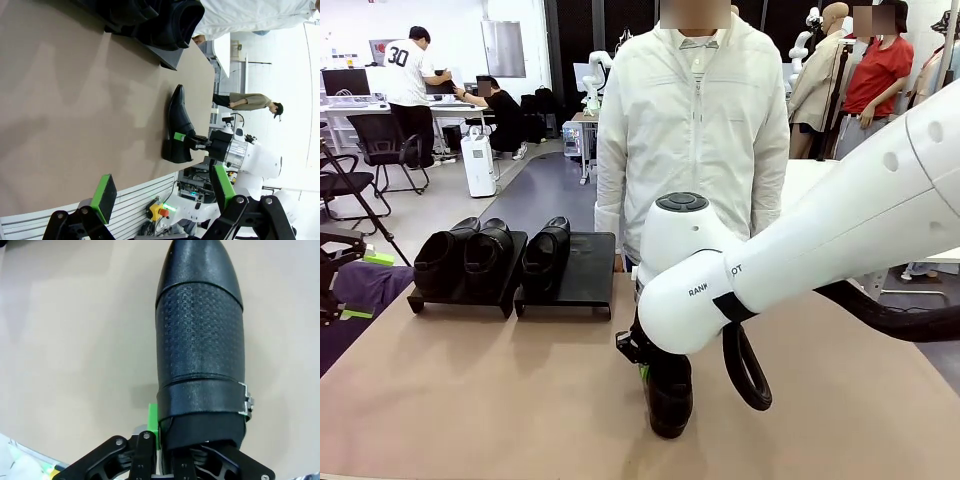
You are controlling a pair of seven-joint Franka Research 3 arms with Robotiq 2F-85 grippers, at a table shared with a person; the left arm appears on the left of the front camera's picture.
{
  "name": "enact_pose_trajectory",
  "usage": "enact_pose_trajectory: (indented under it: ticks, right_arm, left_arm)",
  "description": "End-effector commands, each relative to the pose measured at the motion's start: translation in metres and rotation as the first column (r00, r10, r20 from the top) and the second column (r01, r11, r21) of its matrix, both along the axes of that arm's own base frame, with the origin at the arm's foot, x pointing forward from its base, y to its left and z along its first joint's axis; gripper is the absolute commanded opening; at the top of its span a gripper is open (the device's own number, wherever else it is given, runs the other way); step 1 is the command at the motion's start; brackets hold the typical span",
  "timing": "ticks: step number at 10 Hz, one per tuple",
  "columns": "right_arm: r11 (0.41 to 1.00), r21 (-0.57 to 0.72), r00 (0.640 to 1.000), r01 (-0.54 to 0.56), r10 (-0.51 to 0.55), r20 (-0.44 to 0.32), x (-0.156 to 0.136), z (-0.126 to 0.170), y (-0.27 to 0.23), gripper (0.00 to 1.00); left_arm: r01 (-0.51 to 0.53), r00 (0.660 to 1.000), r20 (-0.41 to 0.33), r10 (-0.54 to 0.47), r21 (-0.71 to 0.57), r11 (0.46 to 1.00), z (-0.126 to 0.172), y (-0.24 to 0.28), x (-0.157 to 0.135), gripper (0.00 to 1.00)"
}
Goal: Organize the shoes by placing them on the stand.
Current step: Pick up one Shoe and place it in the middle of the table.
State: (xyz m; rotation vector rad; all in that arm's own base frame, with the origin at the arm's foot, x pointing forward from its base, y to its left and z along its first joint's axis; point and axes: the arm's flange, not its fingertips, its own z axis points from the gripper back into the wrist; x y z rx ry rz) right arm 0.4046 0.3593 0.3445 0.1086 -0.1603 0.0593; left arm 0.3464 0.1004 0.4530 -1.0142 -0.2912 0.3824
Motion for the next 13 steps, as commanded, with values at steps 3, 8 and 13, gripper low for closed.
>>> enact_pose_trajectory:
  ticks: [3,8,13]
  right_arm:
    - [0.992,0.116,0.999,-0.039,0.037,0.022,-0.008,0.043,-0.024,1.00]
    - [0.971,0.175,0.979,-0.165,0.182,-0.086,-0.034,0.147,-0.256,1.00]
    - [0.745,0.647,0.983,0.161,-0.176,-0.042,-0.082,0.130,-0.465,1.00]
  left_arm:
    - [0.004,1.000,0.015,-0.004,-0.016,1.000,0.000,0.001,-0.001,1.00]
    - [0.004,1.000,0.015,-0.004,-0.016,1.000,0.000,0.001,-0.001,1.00]
    - [0.004,1.000,0.015,-0.004,-0.016,1.000,0.000,0.001,-0.001,1.00]
